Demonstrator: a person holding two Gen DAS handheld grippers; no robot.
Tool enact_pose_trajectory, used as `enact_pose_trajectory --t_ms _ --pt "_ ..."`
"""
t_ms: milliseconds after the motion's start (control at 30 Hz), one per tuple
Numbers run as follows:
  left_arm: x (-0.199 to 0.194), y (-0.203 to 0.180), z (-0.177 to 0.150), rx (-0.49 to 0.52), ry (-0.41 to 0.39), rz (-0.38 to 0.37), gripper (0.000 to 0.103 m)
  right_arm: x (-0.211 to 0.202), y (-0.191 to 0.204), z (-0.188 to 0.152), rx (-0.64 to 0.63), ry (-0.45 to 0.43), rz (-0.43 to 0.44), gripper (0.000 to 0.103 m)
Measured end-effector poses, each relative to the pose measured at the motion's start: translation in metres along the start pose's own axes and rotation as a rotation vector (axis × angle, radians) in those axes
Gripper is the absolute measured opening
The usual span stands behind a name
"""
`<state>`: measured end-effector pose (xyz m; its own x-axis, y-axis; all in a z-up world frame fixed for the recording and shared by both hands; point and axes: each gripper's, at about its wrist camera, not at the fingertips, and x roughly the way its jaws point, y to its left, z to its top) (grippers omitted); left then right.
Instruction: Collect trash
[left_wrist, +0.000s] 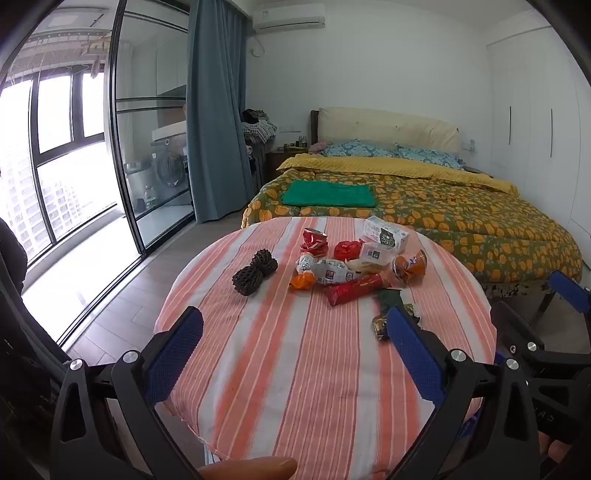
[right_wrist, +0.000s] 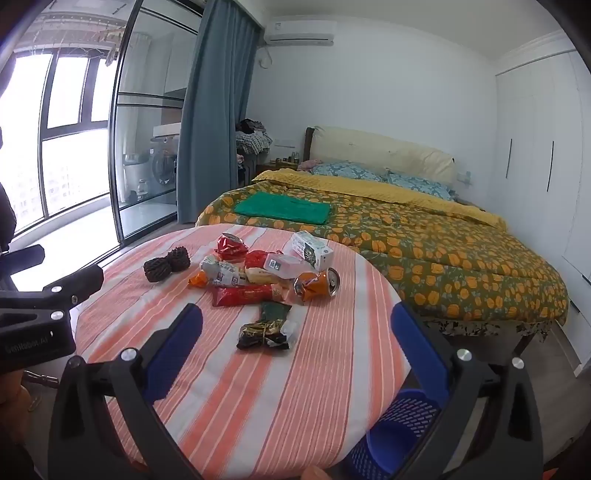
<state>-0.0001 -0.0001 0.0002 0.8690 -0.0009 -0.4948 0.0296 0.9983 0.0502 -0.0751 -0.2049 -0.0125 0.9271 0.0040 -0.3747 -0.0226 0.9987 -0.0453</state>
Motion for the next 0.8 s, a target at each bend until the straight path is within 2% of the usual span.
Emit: enact_pose_trajectory --t_ms 800 --pt "-0.004 -0.008 0.0 0.0 0.021 -0.015 0.099 -0.008 -0.012 0.0 0.024 -0.011 -0.016 0.099"
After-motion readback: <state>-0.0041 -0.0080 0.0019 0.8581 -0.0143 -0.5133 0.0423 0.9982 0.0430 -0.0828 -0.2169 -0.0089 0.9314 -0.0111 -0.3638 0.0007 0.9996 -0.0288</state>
